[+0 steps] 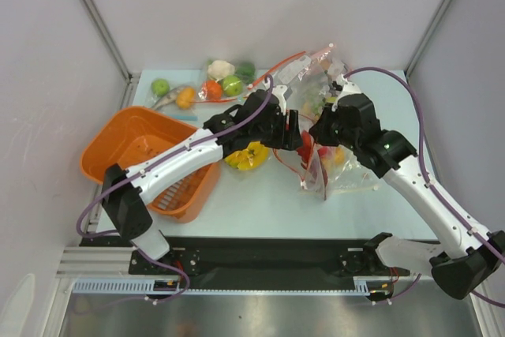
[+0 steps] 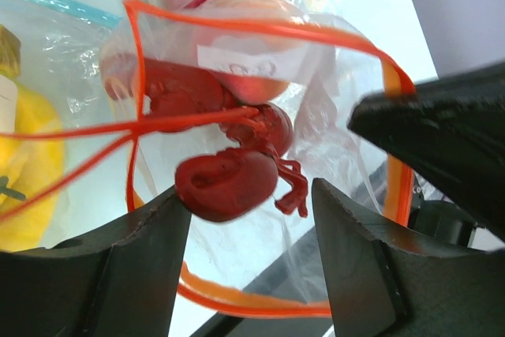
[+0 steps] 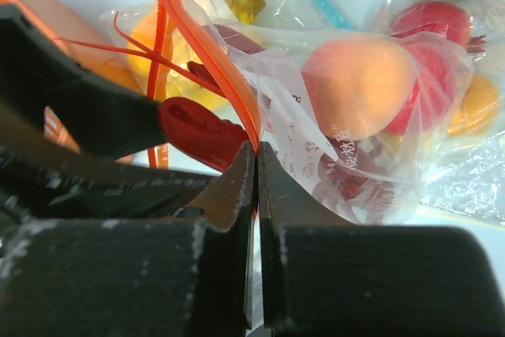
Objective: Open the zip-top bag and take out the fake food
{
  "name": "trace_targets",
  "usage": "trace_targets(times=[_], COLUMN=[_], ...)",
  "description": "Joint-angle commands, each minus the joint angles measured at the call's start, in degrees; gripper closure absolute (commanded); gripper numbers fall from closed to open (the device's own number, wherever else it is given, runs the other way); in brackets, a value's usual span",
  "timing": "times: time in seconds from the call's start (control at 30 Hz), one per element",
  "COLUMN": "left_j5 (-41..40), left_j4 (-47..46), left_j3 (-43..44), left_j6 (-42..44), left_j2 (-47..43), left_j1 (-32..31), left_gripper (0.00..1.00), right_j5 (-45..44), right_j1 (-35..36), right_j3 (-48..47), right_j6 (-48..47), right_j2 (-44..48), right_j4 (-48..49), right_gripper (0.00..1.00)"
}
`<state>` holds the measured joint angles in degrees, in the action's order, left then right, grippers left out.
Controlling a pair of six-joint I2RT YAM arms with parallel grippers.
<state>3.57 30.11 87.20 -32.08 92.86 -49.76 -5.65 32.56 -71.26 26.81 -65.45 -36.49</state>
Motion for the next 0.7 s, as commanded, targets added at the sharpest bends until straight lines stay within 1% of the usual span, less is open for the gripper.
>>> trace_targets(times=[0.0,0.07,0.1,0.17,0.2,0.27,0.3,0.43,0.47,0.53,0.67], left_j5=[-0.1,-0.1,-0.1,-0.1,-0.1,-0.1,-0.1,0.7,1.1,2.0,3.7], left_j4=[-2.7,-2.8,-2.8,-2.9,-2.9,-2.9,-3.0,-3.4,-3.4,-3.9,-5.3], left_j3=[0.4,0.4,0.4,0.5,0.6,0.7,0.5,0.1,0.2,0.1,-1.0], left_j6=[-0.7,-0.6,-0.6,-0.5,-0.5,-0.4,-0.4,-0.6,-0.6,-1.1,-2.5], left_j2=[1.2,1.6,1.7,2.2,2.3,2.7,2.8,3.2,3.4,3.4,2.9], left_j1=[0.6,0.7,0.6,0.8,0.9,1.0,1.1,1.8,1.9,2.5,3.0], left_gripper=[0.35,0.37,0.41,0.44,0.49,0.54,0.59,0.67,0.71,0.74,0.86], right_j5=[1.4,1.8,2.0,2.5,2.6,2.9,3.1,3.8,4.0,4.1,4.4], right_j1=[0.6,0.7,0.8,1.0,1.0,1.3,1.3,1.4,1.4,1.4,1.4], right_j3=[0.2,0.3,0.4,0.6,0.7,1.1,1.3,2.7,3.2,3.2,3.1], right_j6=[-1.1,-1.2,-1.2,-1.4,-1.5,-1.6,-1.7,-1.8,-1.8,-2.3,-2.6], right_j2=[1.9,2.2,2.3,2.7,2.9,3.3,3.5,4.5,4.8,5.0,4.5], right_j4=[3.0,3.4,3.5,3.6,3.8,3.8,3.8,4.1,4.4,4.3,3.7], right_gripper=[1.0,1.0,1.0,1.0,1.0,1.0,1.0,1.0,1.0,1.0,1.0])
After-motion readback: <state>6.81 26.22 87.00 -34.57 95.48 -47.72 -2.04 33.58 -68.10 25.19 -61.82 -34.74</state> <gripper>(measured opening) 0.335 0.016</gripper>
